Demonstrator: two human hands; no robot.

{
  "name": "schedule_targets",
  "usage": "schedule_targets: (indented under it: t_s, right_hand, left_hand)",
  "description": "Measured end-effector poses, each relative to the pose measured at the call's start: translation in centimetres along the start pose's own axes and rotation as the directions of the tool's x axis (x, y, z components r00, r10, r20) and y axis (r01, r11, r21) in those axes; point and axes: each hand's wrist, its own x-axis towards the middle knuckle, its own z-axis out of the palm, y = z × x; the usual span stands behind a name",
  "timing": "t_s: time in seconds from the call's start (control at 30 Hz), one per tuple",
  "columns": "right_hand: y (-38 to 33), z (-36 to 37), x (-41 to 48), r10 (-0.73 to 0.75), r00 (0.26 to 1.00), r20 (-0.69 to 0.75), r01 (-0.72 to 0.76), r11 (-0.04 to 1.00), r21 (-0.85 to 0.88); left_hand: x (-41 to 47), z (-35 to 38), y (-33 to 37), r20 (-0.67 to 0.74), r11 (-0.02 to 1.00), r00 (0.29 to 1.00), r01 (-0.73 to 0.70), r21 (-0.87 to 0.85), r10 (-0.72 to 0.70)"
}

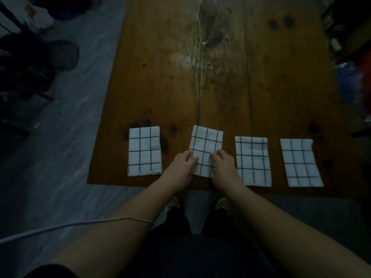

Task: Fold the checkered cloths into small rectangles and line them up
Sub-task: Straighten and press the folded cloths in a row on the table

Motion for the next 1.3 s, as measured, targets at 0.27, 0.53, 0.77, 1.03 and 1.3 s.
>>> schedule_targets:
  t_s: [0.27,0.53,0.77,1.03,1.3]
  right_hand:
    - [0.4,1.4,-1.9,-0.034,0.999,0.024,0.035,0.998,-0.045]
    - [2.4,1.5,-3.3,-0.139,0.99,0.038,0.143,0.973,-0.18]
    - [3.2,1.3,-2.4,-0.161,0.985,0.056,0.168,0.969,-0.181]
    - [3.5,1.5,-2.3,-0.166,0.985,0.053,0.172,0.975,-0.141]
    - [3.5,1.4,-2.3,-0.17,0.984,0.052,0.176,0.974,-0.143]
  left_hand:
    - [-2.0,1.6,-0.3,0.0,1.0,1.0,-0.028,-0.014,0.028]
    - [-2.9,1.8,0.4,-0.032,0.999,0.999,-0.006,0.048,0.007]
    - [-1.9,2.3,0.9,-0.074,0.997,0.997,-0.01,0.079,0.016]
    - [-1.7,1.8,0.4,-0.045,0.999,0.999,-0.008,0.034,0.01]
    - [-1.8,1.8,0.4,-0.065,0.999,0.998,-0.007,0.046,0.01]
